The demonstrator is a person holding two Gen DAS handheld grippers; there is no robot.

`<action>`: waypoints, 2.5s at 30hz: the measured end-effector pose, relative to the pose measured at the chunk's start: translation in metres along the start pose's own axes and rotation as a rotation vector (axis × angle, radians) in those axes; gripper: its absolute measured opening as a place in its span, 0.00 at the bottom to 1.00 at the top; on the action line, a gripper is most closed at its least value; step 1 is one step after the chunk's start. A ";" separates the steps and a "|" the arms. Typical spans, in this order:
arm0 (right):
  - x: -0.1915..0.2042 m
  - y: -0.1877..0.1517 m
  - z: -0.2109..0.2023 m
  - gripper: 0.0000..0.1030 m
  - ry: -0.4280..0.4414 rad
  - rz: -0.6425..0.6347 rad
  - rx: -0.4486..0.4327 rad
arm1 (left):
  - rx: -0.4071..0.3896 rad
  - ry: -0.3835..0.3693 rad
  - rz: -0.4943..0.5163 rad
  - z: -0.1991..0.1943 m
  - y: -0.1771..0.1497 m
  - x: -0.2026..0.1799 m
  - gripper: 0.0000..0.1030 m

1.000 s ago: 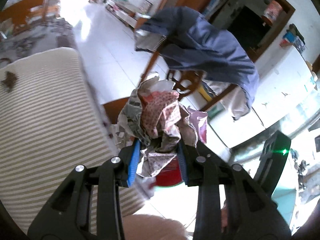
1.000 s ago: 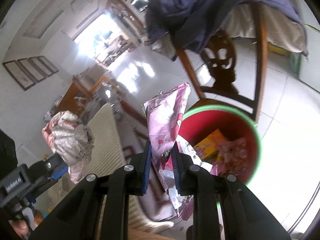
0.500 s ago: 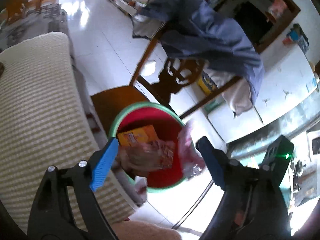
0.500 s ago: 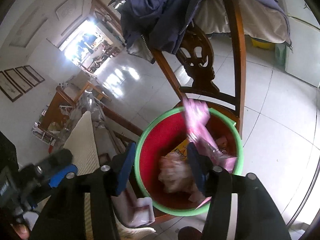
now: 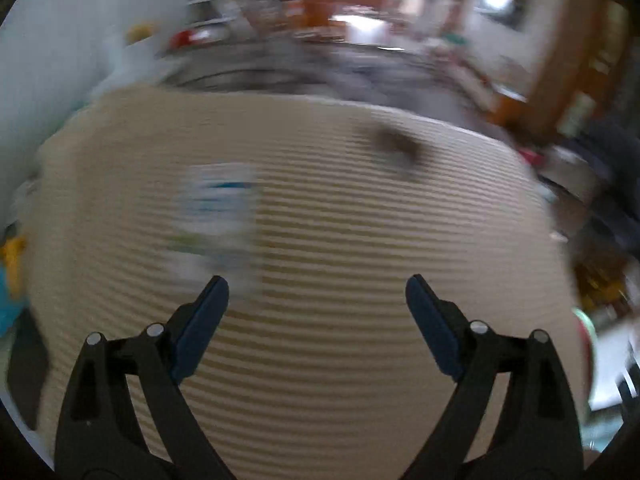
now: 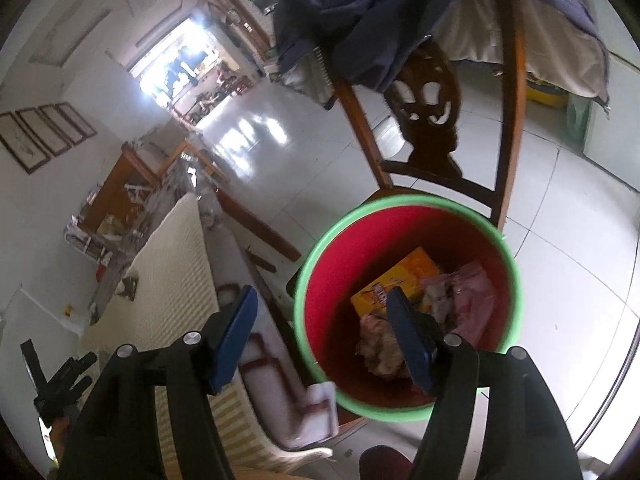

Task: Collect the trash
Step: 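Grasp the white milk carton with the left tool, then grasp the dark cigarette pack with the right tool while the left holds the milk carton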

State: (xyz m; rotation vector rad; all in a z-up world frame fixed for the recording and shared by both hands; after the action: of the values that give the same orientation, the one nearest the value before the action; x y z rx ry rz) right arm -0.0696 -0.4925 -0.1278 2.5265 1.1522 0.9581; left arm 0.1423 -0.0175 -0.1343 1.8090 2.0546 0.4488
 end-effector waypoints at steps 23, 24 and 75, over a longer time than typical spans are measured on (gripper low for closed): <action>0.336 -0.018 0.142 0.77 0.021 -0.871 0.146 | 0.029 -0.233 -0.039 -0.025 -0.051 0.023 0.51; 0.351 -0.025 0.162 0.77 -0.004 -0.923 0.165 | 0.041 -0.243 -0.032 -0.021 -0.051 0.020 0.51; 0.317 -0.145 0.180 0.76 -0.003 -0.955 0.413 | -0.038 -0.188 -0.040 -0.033 -0.030 0.035 0.51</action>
State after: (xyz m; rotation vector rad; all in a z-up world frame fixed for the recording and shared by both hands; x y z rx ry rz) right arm 0.1113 -0.1475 -0.1770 1.7622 2.3874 0.4724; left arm 0.0961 0.0138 -0.1215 1.7154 1.9378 0.2923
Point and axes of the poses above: each gripper's, at about its wrist camera, not at the fingertips, and z roughly the way its jaws point, x to its left, y to its top, the point moved 9 cm from there along z, roughly the way its jaws point, and after that the axes turned 6 degrees about x, right-handed, at the moved point
